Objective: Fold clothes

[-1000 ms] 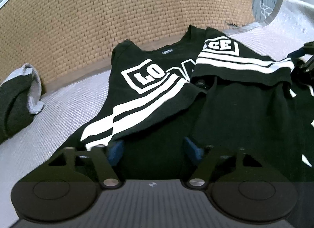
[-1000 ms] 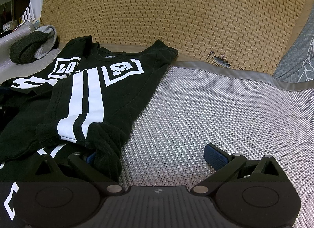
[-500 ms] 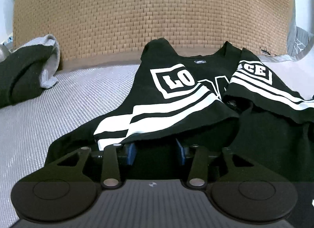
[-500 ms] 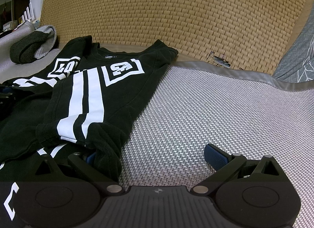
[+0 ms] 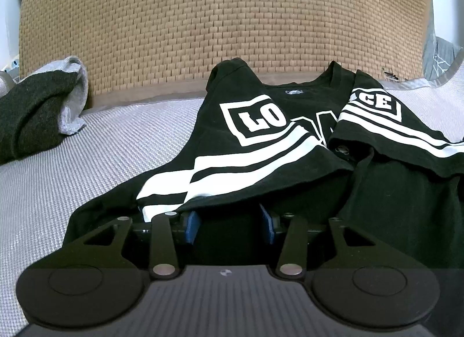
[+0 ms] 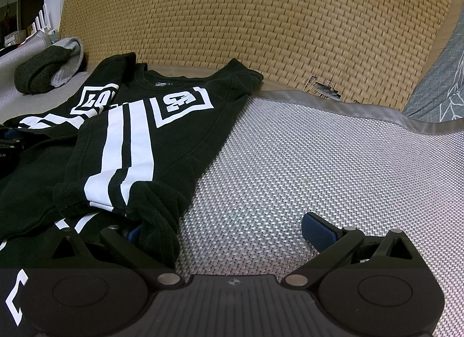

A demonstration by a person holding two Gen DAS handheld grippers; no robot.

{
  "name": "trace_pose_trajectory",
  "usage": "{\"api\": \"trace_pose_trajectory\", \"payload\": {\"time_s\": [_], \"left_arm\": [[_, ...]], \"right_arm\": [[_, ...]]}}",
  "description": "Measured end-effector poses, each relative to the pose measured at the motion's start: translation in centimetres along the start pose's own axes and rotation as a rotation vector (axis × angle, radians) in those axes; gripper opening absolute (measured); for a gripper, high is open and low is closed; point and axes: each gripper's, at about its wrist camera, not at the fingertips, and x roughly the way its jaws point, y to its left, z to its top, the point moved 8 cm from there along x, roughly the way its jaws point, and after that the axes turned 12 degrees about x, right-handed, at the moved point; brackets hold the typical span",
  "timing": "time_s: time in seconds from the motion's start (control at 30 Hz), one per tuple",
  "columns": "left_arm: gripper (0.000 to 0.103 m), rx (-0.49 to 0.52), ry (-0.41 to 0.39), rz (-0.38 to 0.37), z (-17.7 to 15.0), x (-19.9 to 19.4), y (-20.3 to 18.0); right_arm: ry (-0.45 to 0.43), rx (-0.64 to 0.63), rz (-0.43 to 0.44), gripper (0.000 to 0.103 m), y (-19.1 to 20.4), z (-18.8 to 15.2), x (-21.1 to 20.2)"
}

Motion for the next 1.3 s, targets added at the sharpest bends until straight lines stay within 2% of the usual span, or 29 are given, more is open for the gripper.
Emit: {"api": "trace_pose_trajectory", "payload": {"time_s": [1.3], "left_arm": [[0.047,-0.001,-0.027,0.005,-0.28,-0.11,-0.11]], "right_arm": [[0.000,0.000,0.000,0.103,0.08,0.04,0.05]]}}
